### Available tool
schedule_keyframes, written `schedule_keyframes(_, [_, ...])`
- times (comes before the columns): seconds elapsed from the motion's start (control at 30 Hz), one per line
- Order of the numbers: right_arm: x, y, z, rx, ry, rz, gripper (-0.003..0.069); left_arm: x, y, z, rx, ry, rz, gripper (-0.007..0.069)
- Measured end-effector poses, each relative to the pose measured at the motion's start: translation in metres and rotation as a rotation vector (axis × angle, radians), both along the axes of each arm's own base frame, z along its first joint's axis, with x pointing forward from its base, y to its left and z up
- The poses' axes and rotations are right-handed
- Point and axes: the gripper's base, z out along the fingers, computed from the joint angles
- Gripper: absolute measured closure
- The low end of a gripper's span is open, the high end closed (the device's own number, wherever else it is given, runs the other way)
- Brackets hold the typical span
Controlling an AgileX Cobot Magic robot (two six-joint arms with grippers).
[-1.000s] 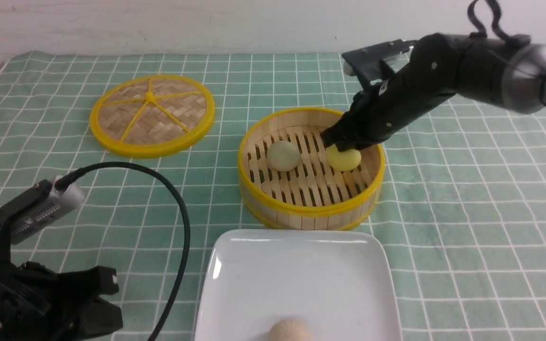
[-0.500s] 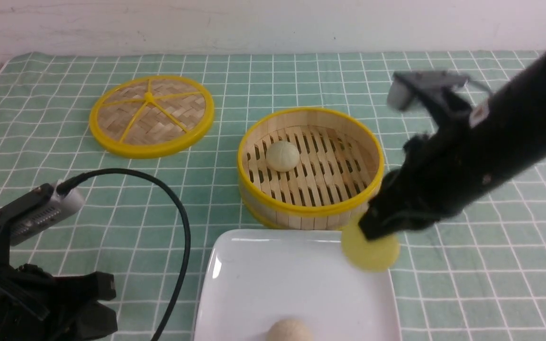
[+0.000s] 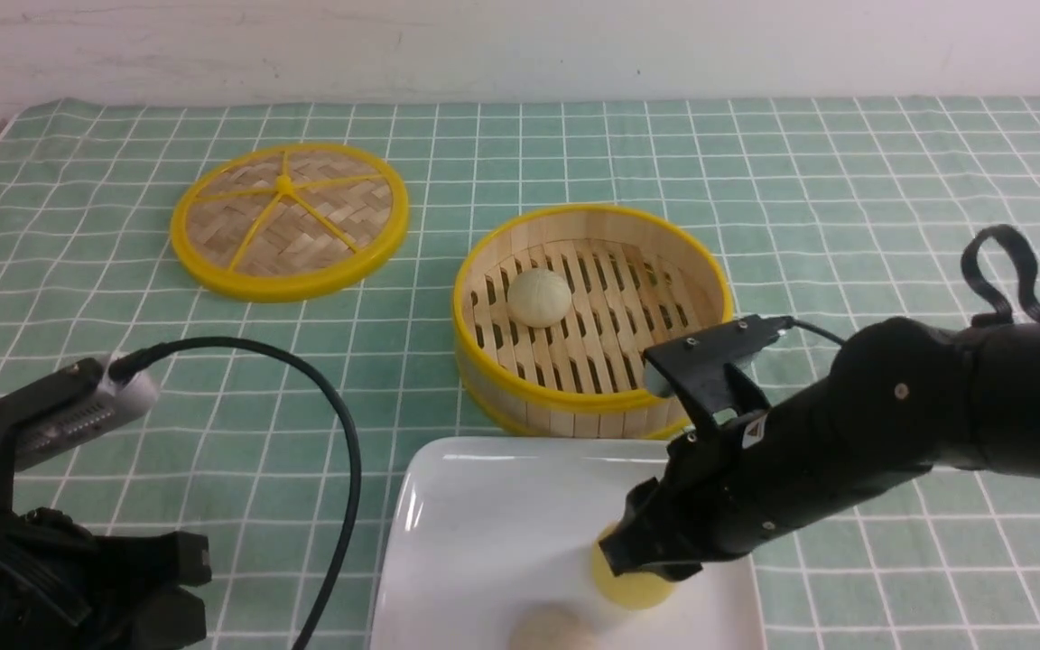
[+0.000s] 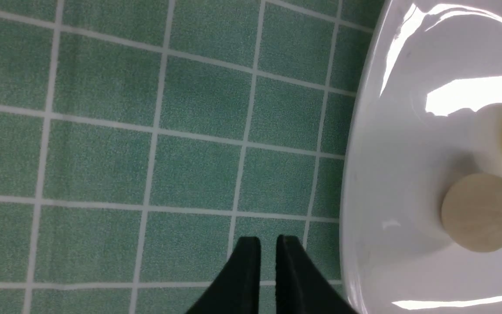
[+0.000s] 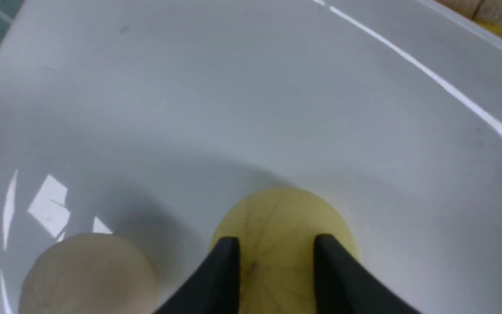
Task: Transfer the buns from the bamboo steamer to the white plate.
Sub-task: 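Move the steamed bun from the bamboo steamer onto the white plate with the right gripper, then reach into the bamboo steamer and grasp a bun with the left gripper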
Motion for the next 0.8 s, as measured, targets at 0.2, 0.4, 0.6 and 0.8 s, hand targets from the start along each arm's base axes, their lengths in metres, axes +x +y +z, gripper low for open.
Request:
schedule_keyframes(0.2, [-0.003,-0.002,0.015,0.021,-0.035,0.011,0.0157,0.0,0.0,0.0,0.007,0.002,-0.003,0.0529])
schedule_keyframes(0.4, [-0.025,-0.02,0.089,0.098,-0.243,0.077,0.0102,-0.001,0.0,0.0,0.006,0.005,-0.005,0.052])
schedule_keyframes(0.6, [-0.077,-0.062,0.167,0.119,-0.484,0.164,0.0166,0.0,0.0,0.0,0.007,0.004,-0.004,0.0516])
schedule_keyframes(0.8, [-0.135,-0.12,0.198,0.011,-0.543,0.117,0.0368,0.004,0.001,0.006,0.011,-0.029,-0.001,0.0514])
